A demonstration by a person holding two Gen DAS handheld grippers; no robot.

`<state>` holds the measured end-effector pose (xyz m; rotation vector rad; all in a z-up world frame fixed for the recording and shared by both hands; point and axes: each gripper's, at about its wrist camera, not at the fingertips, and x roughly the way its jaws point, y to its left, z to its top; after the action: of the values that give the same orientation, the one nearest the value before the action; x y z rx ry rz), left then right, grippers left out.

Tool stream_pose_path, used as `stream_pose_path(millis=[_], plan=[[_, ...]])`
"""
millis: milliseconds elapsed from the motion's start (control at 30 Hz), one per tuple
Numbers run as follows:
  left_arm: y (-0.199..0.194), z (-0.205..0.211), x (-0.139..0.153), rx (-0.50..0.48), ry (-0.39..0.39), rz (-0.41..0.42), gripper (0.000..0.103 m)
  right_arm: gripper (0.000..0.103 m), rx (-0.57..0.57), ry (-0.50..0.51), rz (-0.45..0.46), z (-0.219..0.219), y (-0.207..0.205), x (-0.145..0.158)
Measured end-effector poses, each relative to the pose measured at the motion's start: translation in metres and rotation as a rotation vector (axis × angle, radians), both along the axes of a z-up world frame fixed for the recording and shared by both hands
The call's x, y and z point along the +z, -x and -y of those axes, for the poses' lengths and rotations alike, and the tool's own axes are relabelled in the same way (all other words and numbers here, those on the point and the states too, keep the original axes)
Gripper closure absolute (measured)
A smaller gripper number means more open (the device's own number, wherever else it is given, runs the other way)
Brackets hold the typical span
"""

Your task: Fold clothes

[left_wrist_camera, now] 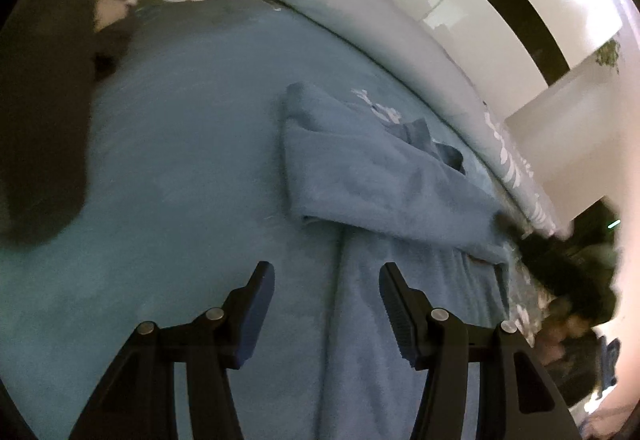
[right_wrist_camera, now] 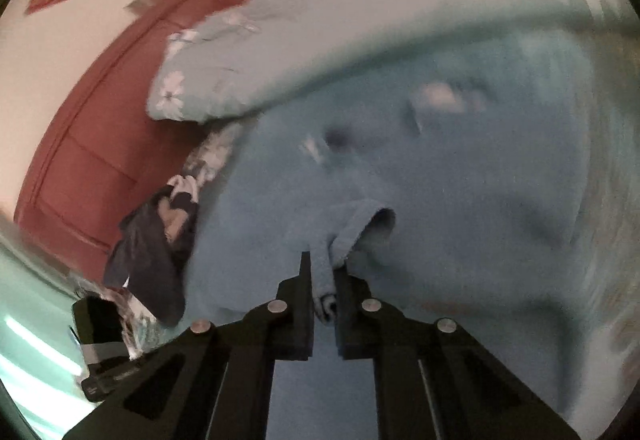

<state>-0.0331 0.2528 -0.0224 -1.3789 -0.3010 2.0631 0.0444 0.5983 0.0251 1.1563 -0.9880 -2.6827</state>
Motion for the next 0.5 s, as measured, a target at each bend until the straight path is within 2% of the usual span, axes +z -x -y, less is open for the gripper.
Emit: stream_pose_path(millis=[100, 167, 233, 300, 400, 500], plan=[[0.003, -0.016, 0.003, -0.016, 0.019, -0.016, 0.044, 0.095, 0.000, -0.119, -0.079, -0.007, -0.003, 0.040], [0.006, -0.023, 0.004, -0.015, 0.022, -0.017, 0.044, 0.095, -0.021, -0.183, -0.081, -0.018, -0.006, 0.052], [0.010, -0.029, 0.002, -0.006, 0.034, -0.012, 0.044, 0.095, -0.055, -0.220, -0.042, -0.035, -0.013, 0.046], [0.014, -0.033, -0.002, 0.012, 0.055, -0.001, 0.044, 0.095, -0.085, -0.218, 0.011, -0.052, -0.016, 0.030], [0.019, -0.035, -0.007, 0.028, 0.040, 0.029, 0.044, 0.095, -0.125, -0.186, 0.116, -0.072, -0.019, -0.007], [0.023, -0.035, -0.010, 0.053, 0.049, 0.035, 0.044, 0.095, -0.135, -0.179, 0.155, -0.081, -0.023, -0.025]])
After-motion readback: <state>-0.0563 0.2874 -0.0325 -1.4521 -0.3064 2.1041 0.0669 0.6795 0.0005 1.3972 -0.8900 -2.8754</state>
